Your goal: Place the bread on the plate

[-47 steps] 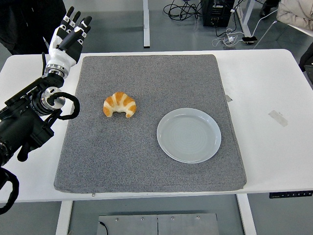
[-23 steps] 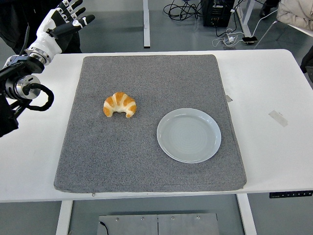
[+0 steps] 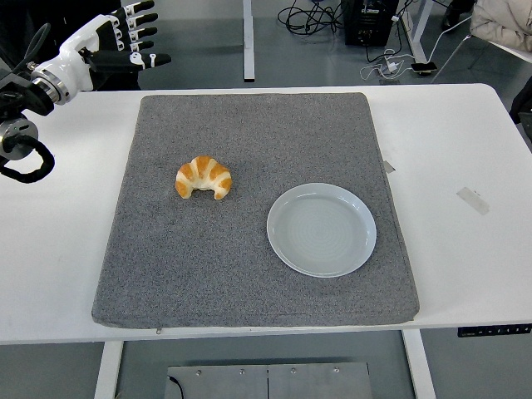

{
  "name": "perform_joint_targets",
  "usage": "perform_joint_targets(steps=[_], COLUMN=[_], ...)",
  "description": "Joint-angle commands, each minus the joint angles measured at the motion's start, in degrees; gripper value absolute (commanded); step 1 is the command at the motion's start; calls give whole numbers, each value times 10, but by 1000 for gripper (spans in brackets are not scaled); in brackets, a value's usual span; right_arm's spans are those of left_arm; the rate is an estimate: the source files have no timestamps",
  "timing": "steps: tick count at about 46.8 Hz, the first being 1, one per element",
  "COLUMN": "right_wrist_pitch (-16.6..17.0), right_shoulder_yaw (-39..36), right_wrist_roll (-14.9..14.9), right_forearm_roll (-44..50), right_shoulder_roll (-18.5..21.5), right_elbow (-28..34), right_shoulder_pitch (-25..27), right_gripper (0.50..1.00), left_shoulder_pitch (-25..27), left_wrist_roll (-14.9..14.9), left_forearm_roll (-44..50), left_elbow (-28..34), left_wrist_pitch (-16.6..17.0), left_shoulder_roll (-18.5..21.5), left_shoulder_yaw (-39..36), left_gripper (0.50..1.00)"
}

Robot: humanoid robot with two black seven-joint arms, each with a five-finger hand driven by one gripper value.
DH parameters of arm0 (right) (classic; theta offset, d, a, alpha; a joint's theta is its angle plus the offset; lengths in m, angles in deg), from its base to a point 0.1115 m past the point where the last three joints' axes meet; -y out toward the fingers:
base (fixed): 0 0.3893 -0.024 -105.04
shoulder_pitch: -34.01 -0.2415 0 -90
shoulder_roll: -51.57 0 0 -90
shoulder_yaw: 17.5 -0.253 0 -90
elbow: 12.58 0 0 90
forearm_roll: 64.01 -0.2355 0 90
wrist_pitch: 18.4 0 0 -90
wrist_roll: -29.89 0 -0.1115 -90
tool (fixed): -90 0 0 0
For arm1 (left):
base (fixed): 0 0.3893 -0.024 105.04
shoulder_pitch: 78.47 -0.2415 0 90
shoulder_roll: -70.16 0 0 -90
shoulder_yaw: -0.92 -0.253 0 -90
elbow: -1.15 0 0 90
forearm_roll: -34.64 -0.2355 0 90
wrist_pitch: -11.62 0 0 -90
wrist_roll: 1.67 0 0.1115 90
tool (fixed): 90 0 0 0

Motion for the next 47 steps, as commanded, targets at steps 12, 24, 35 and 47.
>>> perform_joint_targets(steps=[12,24,35,47], right_wrist_pitch=[0,0,0,0], right_shoulder_yaw=[0,0,0,0], right_wrist_roll=[0,0,0,0], right_forearm_roll=[0,-1,-1,-1], right_shoulder_roll=[0,0,0,0], right_elbow=[0,0,0,0], right_shoulder_pitch=[1,0,0,0], right_gripper=[1000,1000,1000,1000], left_shoulder_pitch=[27,39,44,50], left_wrist_roll=[61,135,191,218], left_forearm_roll=[-181,-296,-375,-430], left_elbow=[136,221,243,254], left_wrist_pitch=[178,253,283,299], left_shoulder_roll=[28,41,30,13], left_shoulder_yaw=[-10,-24,-68,-111], left_gripper=[972,974,974,974])
